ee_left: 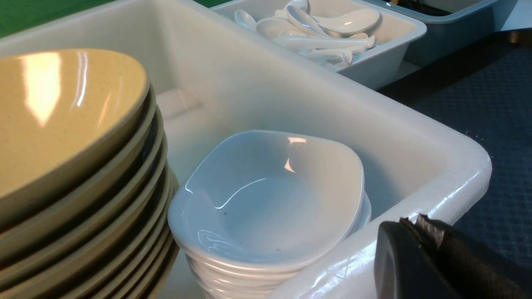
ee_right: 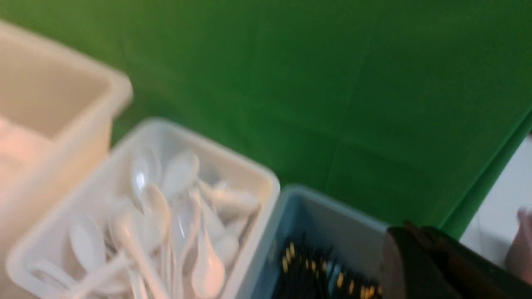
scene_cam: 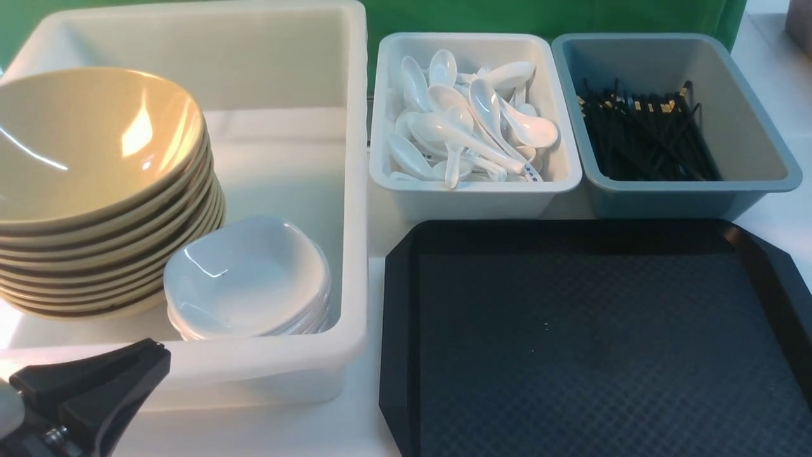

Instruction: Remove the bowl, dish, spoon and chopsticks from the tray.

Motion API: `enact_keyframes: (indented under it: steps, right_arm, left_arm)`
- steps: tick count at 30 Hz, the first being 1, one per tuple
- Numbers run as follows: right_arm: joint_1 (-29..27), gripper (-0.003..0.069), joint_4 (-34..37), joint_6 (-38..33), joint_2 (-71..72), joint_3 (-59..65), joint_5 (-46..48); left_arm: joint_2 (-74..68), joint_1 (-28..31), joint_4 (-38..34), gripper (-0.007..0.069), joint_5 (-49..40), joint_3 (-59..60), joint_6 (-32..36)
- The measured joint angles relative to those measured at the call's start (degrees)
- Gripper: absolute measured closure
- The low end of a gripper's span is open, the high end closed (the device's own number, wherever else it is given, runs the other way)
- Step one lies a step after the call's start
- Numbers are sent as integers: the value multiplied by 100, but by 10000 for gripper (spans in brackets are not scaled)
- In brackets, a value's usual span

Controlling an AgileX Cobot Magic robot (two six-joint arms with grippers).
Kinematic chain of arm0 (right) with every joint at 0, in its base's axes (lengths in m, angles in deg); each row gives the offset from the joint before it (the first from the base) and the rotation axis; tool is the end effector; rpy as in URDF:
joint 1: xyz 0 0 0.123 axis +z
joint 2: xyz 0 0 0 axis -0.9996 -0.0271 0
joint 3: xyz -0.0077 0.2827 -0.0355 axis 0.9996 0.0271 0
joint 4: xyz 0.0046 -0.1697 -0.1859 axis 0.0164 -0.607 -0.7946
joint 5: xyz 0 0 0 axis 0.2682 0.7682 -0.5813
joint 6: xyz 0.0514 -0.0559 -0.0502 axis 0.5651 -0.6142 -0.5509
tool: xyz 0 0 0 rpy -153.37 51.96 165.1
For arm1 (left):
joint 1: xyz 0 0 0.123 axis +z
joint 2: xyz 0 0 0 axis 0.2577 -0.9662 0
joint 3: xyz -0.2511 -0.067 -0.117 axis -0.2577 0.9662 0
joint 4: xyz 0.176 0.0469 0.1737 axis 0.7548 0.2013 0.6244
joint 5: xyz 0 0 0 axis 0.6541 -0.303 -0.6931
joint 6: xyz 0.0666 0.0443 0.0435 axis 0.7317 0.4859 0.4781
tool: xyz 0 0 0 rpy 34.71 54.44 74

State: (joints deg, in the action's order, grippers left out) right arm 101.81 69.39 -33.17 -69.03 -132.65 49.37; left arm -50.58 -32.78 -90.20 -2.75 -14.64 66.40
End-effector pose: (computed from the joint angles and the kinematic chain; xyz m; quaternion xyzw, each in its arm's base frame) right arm 0.1934 0.0444 0.4384 -0.1544 0.7111 0.0018 0.6859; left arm 0.0716 -0.0392 0.2580 0.2436 0.7608 -0.1062 0.5921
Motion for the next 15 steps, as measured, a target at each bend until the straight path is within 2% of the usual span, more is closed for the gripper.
enact_keyframes:
  steps: [2, 3, 8, 15]
  right_arm:
    - [62, 626, 0, 170, 1059, 1118, -714]
    - [62, 626, 0, 170, 1137, 1118, -780]
    - [86, 626, 0, 317, 2826, 3907, -2308]
    - [86, 624, -5, 408, 4191, 5389, -2622]
  left_arm:
    - [0, 0, 4, 633, -8, 0, 0]
    - [0, 0, 4, 633, -8, 0, 0]
    - [0, 0, 7, 633, -13, 0, 11]
    - [0, 0, 7, 633, -30, 0, 11]
